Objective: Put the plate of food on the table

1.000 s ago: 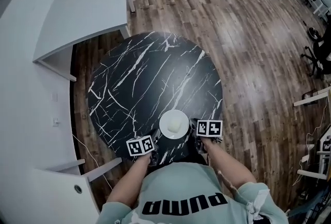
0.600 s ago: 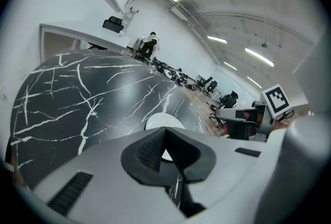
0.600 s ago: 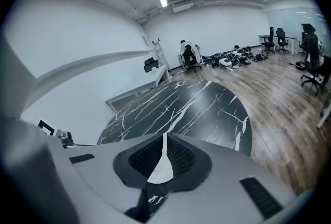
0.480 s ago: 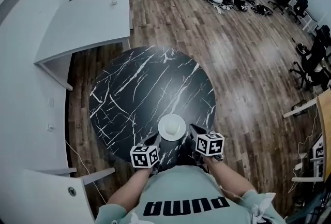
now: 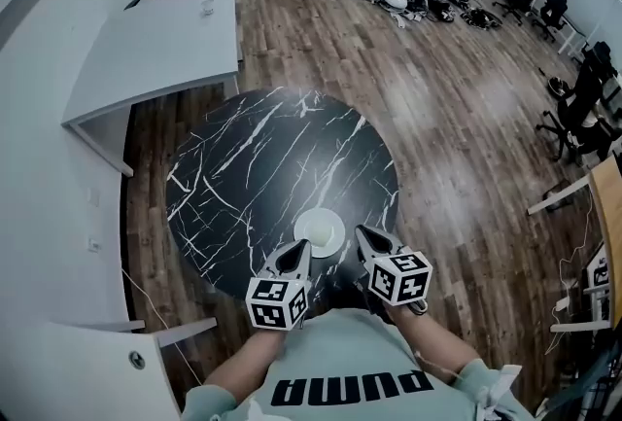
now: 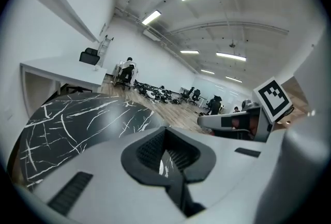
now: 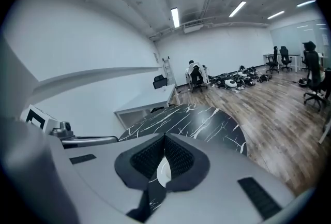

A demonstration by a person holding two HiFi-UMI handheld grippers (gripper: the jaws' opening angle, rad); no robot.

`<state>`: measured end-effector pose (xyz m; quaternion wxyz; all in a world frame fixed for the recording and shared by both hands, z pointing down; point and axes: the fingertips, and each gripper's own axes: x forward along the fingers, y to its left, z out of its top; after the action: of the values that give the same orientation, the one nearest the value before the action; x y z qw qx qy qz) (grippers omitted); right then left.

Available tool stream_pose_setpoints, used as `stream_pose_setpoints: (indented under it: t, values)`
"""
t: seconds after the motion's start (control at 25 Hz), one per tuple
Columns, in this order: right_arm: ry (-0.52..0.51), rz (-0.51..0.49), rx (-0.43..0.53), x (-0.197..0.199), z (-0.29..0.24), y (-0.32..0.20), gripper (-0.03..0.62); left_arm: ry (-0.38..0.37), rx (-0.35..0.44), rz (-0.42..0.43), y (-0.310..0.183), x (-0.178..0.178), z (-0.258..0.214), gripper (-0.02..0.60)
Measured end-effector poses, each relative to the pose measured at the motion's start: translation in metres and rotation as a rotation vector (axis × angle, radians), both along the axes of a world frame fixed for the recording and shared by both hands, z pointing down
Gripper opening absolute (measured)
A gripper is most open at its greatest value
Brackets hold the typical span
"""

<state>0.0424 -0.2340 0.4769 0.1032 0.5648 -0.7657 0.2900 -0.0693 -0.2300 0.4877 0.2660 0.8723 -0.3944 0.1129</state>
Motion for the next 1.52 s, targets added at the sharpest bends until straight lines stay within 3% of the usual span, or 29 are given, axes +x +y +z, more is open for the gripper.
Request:
stream_pose_setpoints:
  t: [0.2, 0.52, 0.84, 1.12, 1.52]
  values:
    - [0.007, 0.0, 0.057, -0.004, -0.022, 0.011, 0.011, -0.011, 0.059, 0.027, 0.011, 0.006, -0.02, 0.008]
    - [0.073, -0.016, 0.107, 0.01, -0.036, 0.036, 0.011, -0.005, 0.074, 0.037, 0.033, 0.026, -0.022, 0.007]
    - [0.101, -0.107, 0.15, 0.024, -0.051, 0.074, 0.011, -0.028, 0.123, 0.015, 0.076, 0.052, -0.044, 0.008]
    - [0.048, -0.181, 0.163, 0.041, -0.056, 0.124, 0.011, -0.077, 0.141, -0.05, 0.14, 0.068, -0.052, 0.008]
    - [0.047, -0.333, 0.252, 0.035, -0.069, 0.207, 0.011, -0.097, 0.186, -0.157, 0.231, 0.075, -0.067, 0.006]
